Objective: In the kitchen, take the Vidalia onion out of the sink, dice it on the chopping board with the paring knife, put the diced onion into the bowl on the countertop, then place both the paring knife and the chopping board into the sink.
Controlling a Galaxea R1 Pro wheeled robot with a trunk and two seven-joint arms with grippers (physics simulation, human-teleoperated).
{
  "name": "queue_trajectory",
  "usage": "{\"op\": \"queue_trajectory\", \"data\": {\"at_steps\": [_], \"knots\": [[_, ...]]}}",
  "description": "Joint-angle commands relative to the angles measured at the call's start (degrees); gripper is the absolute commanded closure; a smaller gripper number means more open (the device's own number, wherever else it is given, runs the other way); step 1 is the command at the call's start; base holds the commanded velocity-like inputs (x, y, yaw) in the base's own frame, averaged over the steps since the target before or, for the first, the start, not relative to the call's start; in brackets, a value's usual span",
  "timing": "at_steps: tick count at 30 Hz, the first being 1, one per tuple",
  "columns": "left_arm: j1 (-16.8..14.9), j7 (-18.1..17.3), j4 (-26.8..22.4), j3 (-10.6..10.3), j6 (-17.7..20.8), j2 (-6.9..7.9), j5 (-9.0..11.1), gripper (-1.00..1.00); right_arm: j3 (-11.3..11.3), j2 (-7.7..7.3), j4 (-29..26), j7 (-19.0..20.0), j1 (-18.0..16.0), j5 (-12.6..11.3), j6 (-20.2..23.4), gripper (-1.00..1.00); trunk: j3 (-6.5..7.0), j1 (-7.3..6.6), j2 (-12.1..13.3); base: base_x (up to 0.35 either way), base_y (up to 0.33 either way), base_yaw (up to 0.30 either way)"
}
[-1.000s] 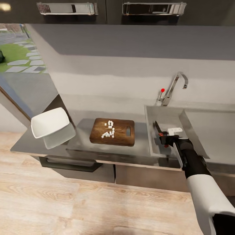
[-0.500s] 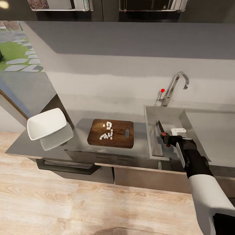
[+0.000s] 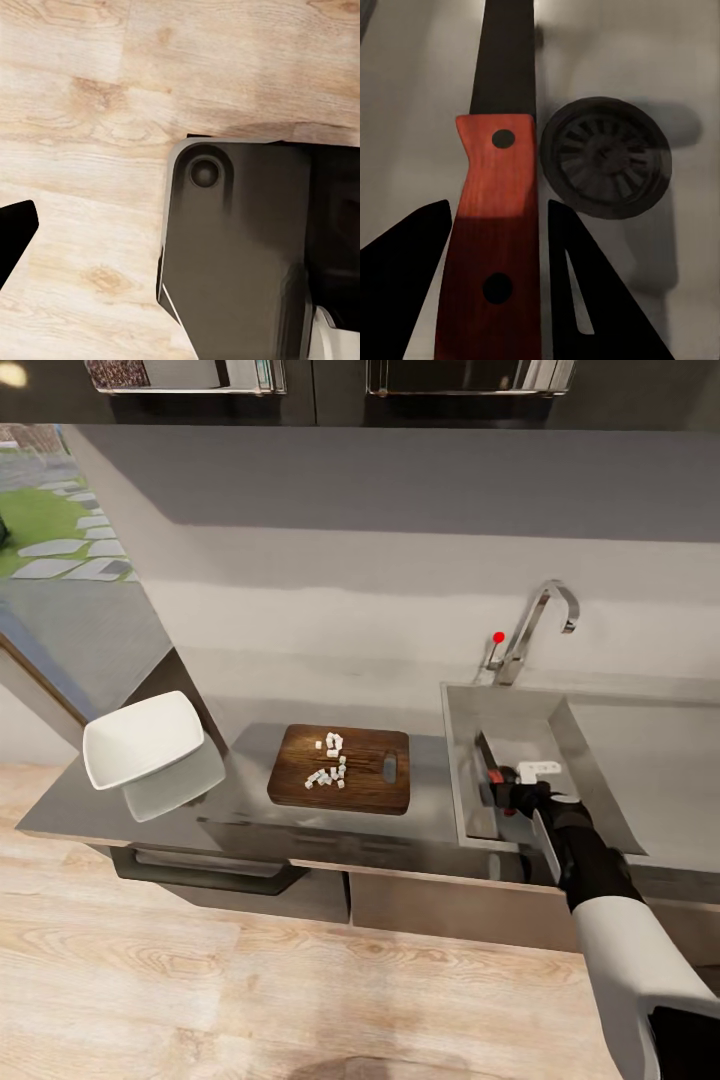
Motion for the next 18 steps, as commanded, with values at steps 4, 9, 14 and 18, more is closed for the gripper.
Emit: {"op": "queue_trajectory", "data": {"at_steps": [4, 9, 14, 18], "knots": [[0.01, 0.43, -0.09, -0.46, -0.13, 0.1, 0.58, -1.0, -0.17, 0.05, 1.63, 0.47, -0.03, 0.59, -1.89, 1.0, -0.08, 0.03, -0.1, 0.0, 0.0, 0.0], [0.01, 0.43, -0.06, -0.47, -0.13, 0.1, 0.58, -1.0, -0.17, 0.05, 2.26, 0.43, -0.03, 0.59, -3.02, 1.0, -0.08, 0.03, -0.1, 0.0, 0.0, 0.0], [0.01, 0.43, -0.08, -0.45, -0.13, 0.1, 0.58, -1.0, -0.18, 0.05, 2.32, 0.42, -0.03, 0.59, -3.12, 1.0, -0.08, 0.03, -0.1, 0.0, 0.0, 0.0], [0.01, 0.43, -0.08, -0.46, -0.13, 0.1, 0.58, -1.0, -0.17, 0.05, 2.32, 0.42, -0.03, 0.59, -3.14, -1.0, -0.08, 0.03, -0.1, 0.0, 0.0, 0.0]]}}
